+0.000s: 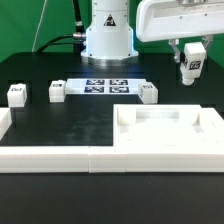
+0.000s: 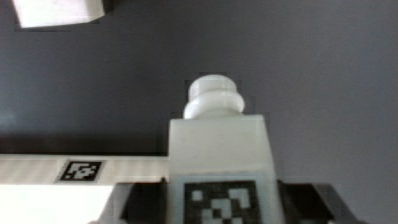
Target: Assemble one leg
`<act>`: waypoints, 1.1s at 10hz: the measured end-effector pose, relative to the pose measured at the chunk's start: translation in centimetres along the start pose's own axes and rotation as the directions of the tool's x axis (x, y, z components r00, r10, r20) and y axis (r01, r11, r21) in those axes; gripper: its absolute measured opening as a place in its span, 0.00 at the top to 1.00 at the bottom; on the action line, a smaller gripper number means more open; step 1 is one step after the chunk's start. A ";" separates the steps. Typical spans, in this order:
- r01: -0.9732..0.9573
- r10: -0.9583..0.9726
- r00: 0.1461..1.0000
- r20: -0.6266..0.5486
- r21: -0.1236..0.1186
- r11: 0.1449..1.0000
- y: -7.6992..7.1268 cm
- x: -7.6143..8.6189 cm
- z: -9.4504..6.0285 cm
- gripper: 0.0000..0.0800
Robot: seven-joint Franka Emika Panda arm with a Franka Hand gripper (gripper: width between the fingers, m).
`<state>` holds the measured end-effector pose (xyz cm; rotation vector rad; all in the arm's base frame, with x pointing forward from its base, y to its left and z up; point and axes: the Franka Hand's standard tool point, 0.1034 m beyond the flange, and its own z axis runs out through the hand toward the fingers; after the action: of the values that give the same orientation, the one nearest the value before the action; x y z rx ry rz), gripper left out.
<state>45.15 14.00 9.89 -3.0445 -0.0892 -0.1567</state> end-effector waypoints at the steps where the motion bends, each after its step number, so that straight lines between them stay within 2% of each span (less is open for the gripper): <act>1: 0.048 -0.048 0.998 -0.030 -0.001 0.999 -0.5 1.6 0.4 0.64; 2: 0.067 -0.067 0.997 -0.036 0.002 0.998 -0.3 2.4 0.7 0.64; 4: 0.120 -0.120 0.992 -0.042 0.003 0.993 0.4 5.1 0.5 0.64; 9: 0.127 -0.126 0.989 -0.077 0.003 0.992 0.3 5.1 0.7 0.64; 11: 0.176 -0.174 0.948 -0.265 -0.019 0.984 1.5 7.8 0.3 0.64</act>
Offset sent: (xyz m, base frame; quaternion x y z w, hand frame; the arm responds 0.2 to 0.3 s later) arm 0.0679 -0.0123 0.0073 0.0065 -0.0214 -0.0902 0.9957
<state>53.04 12.94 10.33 -2.9732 -0.3396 -0.5741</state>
